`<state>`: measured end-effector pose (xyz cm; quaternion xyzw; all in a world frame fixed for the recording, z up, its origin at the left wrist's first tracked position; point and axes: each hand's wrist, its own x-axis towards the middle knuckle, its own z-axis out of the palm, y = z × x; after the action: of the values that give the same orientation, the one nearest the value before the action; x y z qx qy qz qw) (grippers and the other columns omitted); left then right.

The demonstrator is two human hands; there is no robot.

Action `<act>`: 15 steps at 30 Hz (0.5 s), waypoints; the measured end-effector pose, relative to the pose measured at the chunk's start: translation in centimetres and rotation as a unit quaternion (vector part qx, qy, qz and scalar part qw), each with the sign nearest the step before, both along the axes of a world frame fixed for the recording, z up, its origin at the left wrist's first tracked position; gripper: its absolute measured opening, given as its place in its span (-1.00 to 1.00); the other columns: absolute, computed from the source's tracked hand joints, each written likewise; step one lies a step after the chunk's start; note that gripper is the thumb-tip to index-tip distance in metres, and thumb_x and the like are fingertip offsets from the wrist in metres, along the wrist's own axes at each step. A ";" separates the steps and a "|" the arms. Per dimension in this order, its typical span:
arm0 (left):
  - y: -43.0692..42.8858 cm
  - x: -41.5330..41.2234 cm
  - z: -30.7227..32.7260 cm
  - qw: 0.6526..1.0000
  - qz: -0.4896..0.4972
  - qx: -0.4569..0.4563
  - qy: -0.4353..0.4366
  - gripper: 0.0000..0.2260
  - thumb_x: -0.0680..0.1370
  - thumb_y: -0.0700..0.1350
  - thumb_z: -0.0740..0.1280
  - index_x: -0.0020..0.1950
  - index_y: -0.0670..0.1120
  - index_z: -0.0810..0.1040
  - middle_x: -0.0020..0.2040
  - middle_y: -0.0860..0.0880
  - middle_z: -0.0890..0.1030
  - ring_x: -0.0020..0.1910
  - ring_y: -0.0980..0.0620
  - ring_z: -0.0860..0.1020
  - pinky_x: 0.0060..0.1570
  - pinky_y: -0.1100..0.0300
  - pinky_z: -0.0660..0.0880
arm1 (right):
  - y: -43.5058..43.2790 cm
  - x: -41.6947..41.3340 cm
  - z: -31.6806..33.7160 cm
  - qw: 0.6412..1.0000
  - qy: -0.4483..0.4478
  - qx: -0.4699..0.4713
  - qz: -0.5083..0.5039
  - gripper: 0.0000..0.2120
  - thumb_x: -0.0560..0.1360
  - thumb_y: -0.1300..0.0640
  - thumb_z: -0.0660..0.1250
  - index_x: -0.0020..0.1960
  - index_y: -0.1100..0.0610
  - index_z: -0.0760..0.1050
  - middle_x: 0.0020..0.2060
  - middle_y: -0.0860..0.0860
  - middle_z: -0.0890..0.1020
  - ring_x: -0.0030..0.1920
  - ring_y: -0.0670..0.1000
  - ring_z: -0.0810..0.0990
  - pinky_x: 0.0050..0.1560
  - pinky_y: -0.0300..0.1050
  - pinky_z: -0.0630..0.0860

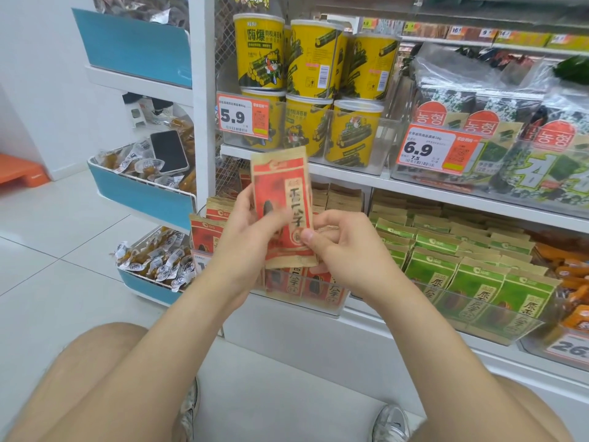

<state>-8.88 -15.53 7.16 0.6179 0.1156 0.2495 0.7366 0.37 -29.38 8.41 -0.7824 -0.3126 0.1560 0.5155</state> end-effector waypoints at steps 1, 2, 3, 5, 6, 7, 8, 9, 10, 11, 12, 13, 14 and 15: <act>0.1 0.0 -0.1 1.000 0.013 -0.002 -0.002 -0.70 0.72 0.02 0.35 0.47 0.10 0.52 0.26 -0.04 0.73 0.26 -0.07 0.70 0.35 -0.28 0.57 | -0.1 0.2 -0.1 1.000 0.006 -0.015 0.005 -0.94 0.67 0.10 0.44 0.10 0.05 0.68 -0.16 -0.02 0.80 -0.06 0.13 0.79 0.05 0.29 0.72; 0.2 -0.1 -0.1 0.999 0.032 0.003 0.006 -0.75 0.76 0.05 0.25 0.42 0.10 0.55 0.22 -0.01 0.75 0.23 -0.04 0.72 0.35 -0.26 0.57 | -0.1 0.3 -0.1 1.000 0.014 -0.022 0.005 -0.95 0.64 0.10 0.48 0.07 0.07 0.70 -0.16 -0.02 0.80 -0.05 0.12 0.79 0.07 0.29 0.72; 0.2 -0.3 0.1 0.999 0.046 -0.001 0.022 -0.75 0.78 0.07 0.20 0.40 0.09 0.56 0.20 -0.01 0.76 0.21 -0.03 0.72 0.34 -0.25 0.58 | -0.2 0.4 -0.1 1.000 0.026 -0.018 0.002 -0.93 0.60 0.10 0.52 0.06 0.09 0.72 -0.15 -0.02 0.80 -0.05 0.10 0.80 0.10 0.27 0.72; 0.4 -0.4 0.3 0.998 0.056 -0.009 0.034 -0.73 0.78 0.07 0.18 0.38 0.06 0.58 0.18 -0.02 0.76 0.21 -0.04 0.73 0.32 -0.25 0.59 | -0.2 0.2 0.0 0.999 0.042 0.027 -0.006 -0.90 0.56 0.09 0.56 0.05 0.09 0.75 -0.14 -0.01 0.80 -0.06 0.05 0.80 0.12 0.18 0.72; 0.3 -0.5 0.4 0.998 0.049 -0.006 0.033 -0.73 0.78 0.05 0.18 0.38 0.03 0.59 0.19 -0.04 0.76 0.21 -0.06 0.73 0.32 -0.26 0.59 | -0.1 -0.1 0.1 0.997 0.046 0.068 -0.011 -0.89 0.58 0.06 0.55 0.07 0.07 0.76 -0.13 -0.02 0.81 -0.05 0.02 0.80 0.11 0.13 0.73; 0.2 -0.5 0.5 0.999 0.036 -0.006 0.032 -0.74 0.78 0.02 0.19 0.37 0.01 0.60 0.18 -0.06 0.76 0.21 -0.08 0.73 0.31 -0.27 0.59 | 0.1 -0.3 0.2 0.992 0.046 0.113 -0.021 -0.87 0.59 0.04 0.53 0.10 0.05 0.76 -0.11 -0.03 0.81 -0.04 0.00 0.80 0.09 0.09 0.73; 0.1 -0.6 0.7 0.999 0.022 -0.010 0.033 -0.74 0.78 -0.01 0.20 0.36 0.00 0.62 0.17 -0.08 0.77 0.20 -0.10 0.73 0.30 -0.27 0.61 | 0.2 -0.5 0.2 0.987 0.038 0.152 -0.035 -0.86 0.60 0.04 0.52 0.12 0.05 0.76 -0.09 -0.04 0.81 -0.03 -0.01 0.80 0.08 0.07 0.73; 0.1 -0.5 0.7 0.999 0.018 -0.004 0.033 -0.75 0.78 -0.03 0.21 0.36 -0.01 0.63 0.17 -0.09 0.77 0.19 -0.11 0.73 0.28 -0.25 0.62 | 0.3 -0.6 0.1 0.982 0.028 0.180 -0.055 -0.86 0.61 0.05 0.51 0.13 0.06 0.77 -0.08 -0.04 0.81 -0.02 0.01 0.80 0.06 0.08 0.73; 0.0 -0.5 0.6 0.999 0.006 -0.007 0.031 -0.75 0.77 -0.05 0.22 0.36 -0.02 0.63 0.17 -0.10 0.77 0.19 -0.12 0.74 0.26 -0.24 0.63 | 0.4 -0.6 0.1 0.977 0.022 0.196 -0.075 -0.88 0.61 0.08 0.51 0.10 0.08 0.77 -0.10 -0.02 0.81 -0.03 0.04 0.80 0.04 0.10 0.74; -0.1 -0.5 0.6 0.999 -0.006 -0.022 0.026 -0.75 0.77 -0.06 0.23 0.36 -0.04 0.63 0.18 -0.12 0.76 0.19 -0.12 0.74 0.24 -0.21 0.65 | 0.5 -0.6 0.0 0.974 0.028 0.206 -0.094 -0.91 0.61 0.11 0.52 0.05 0.10 0.77 -0.14 0.01 0.80 -0.07 0.07 0.80 0.01 0.12 0.74; -0.3 -0.5 0.8 0.999 -0.017 -0.042 0.018 -0.75 0.77 -0.06 0.23 0.37 -0.05 0.63 0.19 -0.13 0.76 0.20 -0.13 0.73 0.21 -0.18 0.67 | 0.5 -0.5 0.1 0.971 0.047 0.208 -0.107 -0.92 0.61 0.13 0.51 0.00 0.13 0.76 -0.16 0.05 0.80 -0.11 0.09 0.80 -0.03 0.13 0.75; -0.6 -0.5 0.8 0.998 -0.027 -0.064 0.009 -0.73 0.77 -0.05 0.22 0.38 -0.06 0.63 0.20 -0.15 0.75 0.20 -0.15 0.73 0.17 -0.15 0.69 | 0.5 -0.4 0.2 0.970 0.070 0.205 -0.112 -0.90 0.62 0.14 0.51 -0.03 0.16 0.75 -0.18 0.09 0.79 -0.16 0.09 0.78 -0.06 0.14 0.75; -0.8 -0.6 0.9 0.996 -0.034 -0.087 0.001 -0.71 0.77 -0.02 0.21 0.38 -0.06 0.63 0.21 -0.16 0.75 0.20 -0.16 0.73 0.14 -0.14 0.70 | 0.5 -0.4 0.4 0.970 0.090 0.197 -0.107 -0.88 0.63 0.16 0.49 -0.04 0.19 0.73 -0.17 0.12 0.79 -0.18 0.10 0.77 -0.07 0.16 0.75; -1.0 -0.4 0.7 0.994 -0.033 -0.108 -0.005 -0.69 0.77 0.02 0.20 0.38 -0.06 0.63 0.21 -0.18 0.74 0.20 -0.18 0.73 0.13 -0.15 0.71 | 0.5 -0.4 0.6 0.972 0.100 0.189 -0.094 -0.86 0.63 0.16 0.48 -0.06 0.21 0.71 -0.16 0.14 0.78 -0.19 0.11 0.76 -0.06 0.19 0.73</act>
<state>-9.31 -16.54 7.87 0.5369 0.1174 0.2142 0.8075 -0.05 -28.89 9.02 -0.6773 -0.2085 0.1221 0.6949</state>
